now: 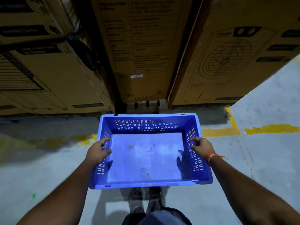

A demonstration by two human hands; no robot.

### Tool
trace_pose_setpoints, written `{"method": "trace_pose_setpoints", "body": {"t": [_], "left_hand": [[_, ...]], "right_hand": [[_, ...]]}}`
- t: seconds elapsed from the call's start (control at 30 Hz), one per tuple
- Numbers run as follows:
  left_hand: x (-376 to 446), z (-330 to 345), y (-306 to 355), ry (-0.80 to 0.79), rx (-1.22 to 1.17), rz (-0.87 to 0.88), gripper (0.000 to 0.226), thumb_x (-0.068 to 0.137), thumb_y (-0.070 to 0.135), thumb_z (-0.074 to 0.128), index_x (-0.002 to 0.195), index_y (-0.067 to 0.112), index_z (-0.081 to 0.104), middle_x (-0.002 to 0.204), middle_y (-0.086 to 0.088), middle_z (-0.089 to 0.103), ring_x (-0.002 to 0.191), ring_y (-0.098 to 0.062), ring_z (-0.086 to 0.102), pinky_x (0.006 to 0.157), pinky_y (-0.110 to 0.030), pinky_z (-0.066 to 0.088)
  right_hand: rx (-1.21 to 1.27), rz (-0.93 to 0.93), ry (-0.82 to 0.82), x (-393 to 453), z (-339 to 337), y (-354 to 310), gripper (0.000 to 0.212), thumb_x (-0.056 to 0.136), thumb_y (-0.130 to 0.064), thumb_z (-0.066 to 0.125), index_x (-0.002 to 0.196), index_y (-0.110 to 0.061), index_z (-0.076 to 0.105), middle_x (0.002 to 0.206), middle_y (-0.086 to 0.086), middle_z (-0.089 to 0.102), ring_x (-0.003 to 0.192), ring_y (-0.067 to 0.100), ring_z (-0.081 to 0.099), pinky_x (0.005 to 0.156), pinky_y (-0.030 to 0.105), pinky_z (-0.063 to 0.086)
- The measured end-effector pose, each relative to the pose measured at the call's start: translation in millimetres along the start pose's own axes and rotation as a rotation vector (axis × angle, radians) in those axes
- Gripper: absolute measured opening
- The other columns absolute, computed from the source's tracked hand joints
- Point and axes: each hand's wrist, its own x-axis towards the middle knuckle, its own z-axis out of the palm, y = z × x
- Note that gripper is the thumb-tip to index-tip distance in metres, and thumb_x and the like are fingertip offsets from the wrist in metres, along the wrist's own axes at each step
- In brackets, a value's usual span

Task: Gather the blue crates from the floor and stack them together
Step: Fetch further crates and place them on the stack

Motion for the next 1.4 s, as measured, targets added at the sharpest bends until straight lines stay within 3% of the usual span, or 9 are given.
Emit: {"method": "trace_pose_setpoints", "body": {"t": [0.17, 0.43, 0.53, 0.63, 0.73, 0.87, 1.03, 1.3, 1.4], "left_hand": [[-5.4, 0.6, 7.5, 0.029, -0.019, -0.027, 0.054, 0.081, 0.015, 0.081, 0.131, 0.027, 0.064, 0.115, -0.025, 0.066, 0.108, -0.039, 0.063, 0.077, -0.041, 0.053], [-3.5, 1.8, 17.9, 0.042, 0.016, -0.042, 0.044, 0.081, 0.012, 0.08, 0.121, 0.026, 0.07, 0.109, -0.03, 0.064, 0.091, -0.042, 0.066, 0.051, -0.025, 0.033], [7.0, 2.0, 19.8, 0.054, 0.004, -0.037, 0.041, 0.079, 0.013, 0.081, 0.117, 0.026, 0.072, 0.075, -0.028, 0.058, 0.052, -0.018, 0.045, 0.049, -0.027, 0.031], [20.2, -1.6, 22.1, 0.088, 0.025, -0.039, 0.039, 0.078, 0.015, 0.081, 0.114, 0.029, 0.073, 0.055, 0.002, 0.043, 0.049, -0.015, 0.04, 0.051, -0.028, 0.033], [16.5, -4.9, 29.5, 0.089, 0.032, -0.016, 0.036, 0.08, 0.01, 0.078, 0.111, 0.027, 0.074, 0.046, -0.001, 0.046, 0.042, -0.005, 0.052, 0.045, -0.019, 0.032], [5.3, -2.2, 27.8, 0.096, 0.001, -0.027, 0.034, 0.084, 0.001, 0.072, 0.108, 0.024, 0.073, 0.065, -0.002, 0.066, 0.08, 0.011, 0.059, 0.046, -0.01, 0.038], [-1.2, 4.9, 22.7, 0.126, 0.078, -0.046, 0.034, 0.083, 0.008, 0.072, 0.105, 0.034, 0.072, 0.041, 0.008, 0.046, 0.047, -0.014, 0.055, 0.043, -0.017, 0.034], [-8.1, 8.8, 28.6, 0.144, 0.052, 0.018, 0.033, 0.086, 0.001, 0.066, 0.1, 0.03, 0.07, 0.038, 0.025, 0.048, 0.08, 0.02, 0.046, 0.046, -0.01, 0.037], [-7.2, 11.4, 20.6, 0.158, 0.071, 0.01, 0.031, 0.084, 0.006, 0.07, 0.096, 0.034, 0.072, 0.041, 0.016, 0.05, 0.056, 0.006, 0.062, 0.044, -0.012, 0.036]], "right_hand": [[-0.008, -0.054, 0.02, 20.1, -3.4, -10.0, 0.025, 0.078, -0.014, 0.074, 0.096, -0.03, 0.069, 0.063, -0.005, 0.058, 0.065, 0.018, 0.058, 0.068, 0.025, 0.041], [-0.099, -0.044, 0.062, 32.9, 2.8, -0.9, 0.024, 0.074, -0.013, 0.073, 0.09, -0.031, 0.074, 0.071, -0.001, 0.066, 0.071, 0.021, 0.063, 0.07, 0.025, 0.044], [-0.12, -0.046, 0.098, 32.4, 3.7, 0.4, 0.023, 0.073, -0.016, 0.073, 0.091, -0.03, 0.075, 0.072, -0.001, 0.068, 0.072, 0.021, 0.064, 0.071, 0.028, 0.05], [-0.102, -0.052, 0.115, 31.8, 3.7, 0.1, 0.021, 0.075, -0.017, 0.073, 0.09, -0.031, 0.074, 0.078, 0.002, 0.069, 0.076, 0.021, 0.063, 0.076, 0.029, 0.051], [-0.092, -0.041, 0.098, 35.5, 4.5, -1.7, 0.02, 0.075, -0.017, 0.074, 0.086, -0.034, 0.072, 0.076, 0.001, 0.069, 0.074, 0.02, 0.064, 0.075, 0.029, 0.051], [-0.131, -0.046, 0.045, 44.2, 3.9, -7.4, 0.017, 0.075, -0.017, 0.075, 0.088, -0.029, 0.076, 0.07, -0.001, 0.067, 0.073, 0.022, 0.065, 0.071, 0.025, 0.044], [-0.181, -0.046, 0.046, 54.4, 1.5, -4.7, 0.015, 0.074, -0.018, 0.073, 0.081, -0.032, 0.074, 0.088, 0.002, 0.074, 0.082, 0.023, 0.067, 0.073, 0.026, 0.048], [-0.174, -0.095, 0.093, 49.7, 3.8, 0.6, 0.011, 0.077, -0.022, 0.073, 0.085, -0.03, 0.074, 0.103, 0.005, 0.074, 0.094, 0.026, 0.068, 0.083, 0.038, 0.057], [-0.192, -0.108, 0.088, 45.3, 2.0, 0.1, 0.015, 0.077, -0.019, 0.073, 0.088, -0.028, 0.075, 0.094, 0.005, 0.074, 0.089, 0.026, 0.068, 0.078, 0.033, 0.055]]}}
